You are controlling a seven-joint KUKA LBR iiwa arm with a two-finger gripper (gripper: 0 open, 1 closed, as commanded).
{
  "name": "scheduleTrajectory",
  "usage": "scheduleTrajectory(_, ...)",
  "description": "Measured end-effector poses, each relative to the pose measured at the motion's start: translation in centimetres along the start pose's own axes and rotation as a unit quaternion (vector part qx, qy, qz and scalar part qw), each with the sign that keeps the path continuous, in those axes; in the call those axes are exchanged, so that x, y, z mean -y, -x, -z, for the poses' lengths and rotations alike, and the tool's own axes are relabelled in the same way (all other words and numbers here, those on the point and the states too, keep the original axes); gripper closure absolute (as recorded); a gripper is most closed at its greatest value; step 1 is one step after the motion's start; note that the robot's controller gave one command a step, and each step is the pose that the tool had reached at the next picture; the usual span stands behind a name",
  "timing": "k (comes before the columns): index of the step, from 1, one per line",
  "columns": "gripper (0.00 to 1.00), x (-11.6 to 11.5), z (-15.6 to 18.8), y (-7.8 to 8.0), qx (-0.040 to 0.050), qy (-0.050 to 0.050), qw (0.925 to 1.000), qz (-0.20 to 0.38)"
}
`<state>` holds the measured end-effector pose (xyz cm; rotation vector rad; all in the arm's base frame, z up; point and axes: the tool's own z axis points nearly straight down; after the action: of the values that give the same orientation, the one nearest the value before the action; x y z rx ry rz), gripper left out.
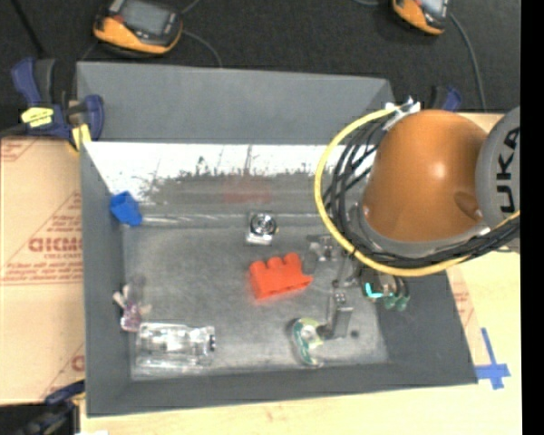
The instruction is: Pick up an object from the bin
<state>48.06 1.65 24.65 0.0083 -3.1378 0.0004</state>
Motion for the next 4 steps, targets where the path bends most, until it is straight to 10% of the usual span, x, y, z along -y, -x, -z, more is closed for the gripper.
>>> scheduleTrajectory(1, 0.00, 1.4, -17.5, 7.7, 0.0079, 0.000, 0.9986, 0.053)
scheduleTrajectory(2, 0.00, 1.6, -14.4, 10.1, 0.0057, -0.001, 0.9939, 0.110)
scheduleTrajectory(4, 0.00, 2.2, -17.7, 10.4, 0.0026, 0.001, 0.9995, 0.031)
